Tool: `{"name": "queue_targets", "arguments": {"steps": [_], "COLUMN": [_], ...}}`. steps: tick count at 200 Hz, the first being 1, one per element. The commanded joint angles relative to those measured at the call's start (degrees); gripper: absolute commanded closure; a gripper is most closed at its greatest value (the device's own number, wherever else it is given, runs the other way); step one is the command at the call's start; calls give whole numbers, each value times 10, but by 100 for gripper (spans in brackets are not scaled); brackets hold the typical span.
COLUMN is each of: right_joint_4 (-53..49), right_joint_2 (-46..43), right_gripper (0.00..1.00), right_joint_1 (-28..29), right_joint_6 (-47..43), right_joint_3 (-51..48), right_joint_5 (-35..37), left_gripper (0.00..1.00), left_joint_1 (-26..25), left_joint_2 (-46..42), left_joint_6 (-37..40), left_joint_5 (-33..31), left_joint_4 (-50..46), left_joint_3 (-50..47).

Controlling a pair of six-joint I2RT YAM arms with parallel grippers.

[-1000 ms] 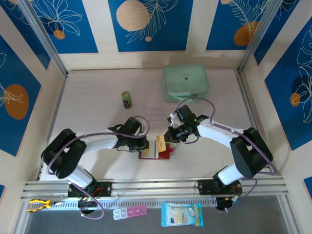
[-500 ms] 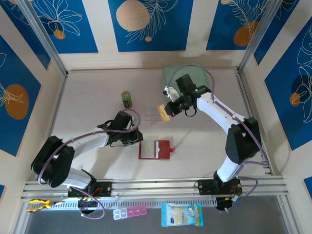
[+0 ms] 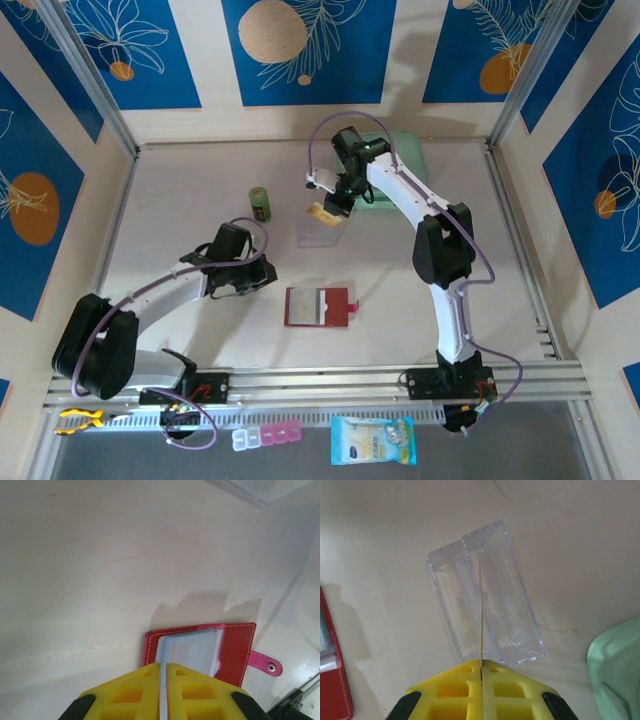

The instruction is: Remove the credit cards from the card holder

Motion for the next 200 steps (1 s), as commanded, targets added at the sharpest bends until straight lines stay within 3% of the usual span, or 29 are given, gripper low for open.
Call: {"name": "queue_targets", "arguments": {"steps": [1, 86, 200], "right_joint_4": [-71, -134, -177], "right_joint_2": [30, 118, 130], "right_gripper": [100, 100, 100], "right_joint_1": [6, 27, 50], "right_joint_6": [-60, -103, -104], "right_joint_3": [47, 113, 78], "right_joint_5": [-7, -35, -76], "left_gripper": [90, 91, 91], "left_joint_1": [7, 17, 23], "left_joint_2": [-8, 2, 1], "left_joint_6": [5, 0, -2], "left_joint_5": [11, 23, 35], "left_joint_4": [-17, -8, 0], "left_joint_3": [-9, -14, -17]}}
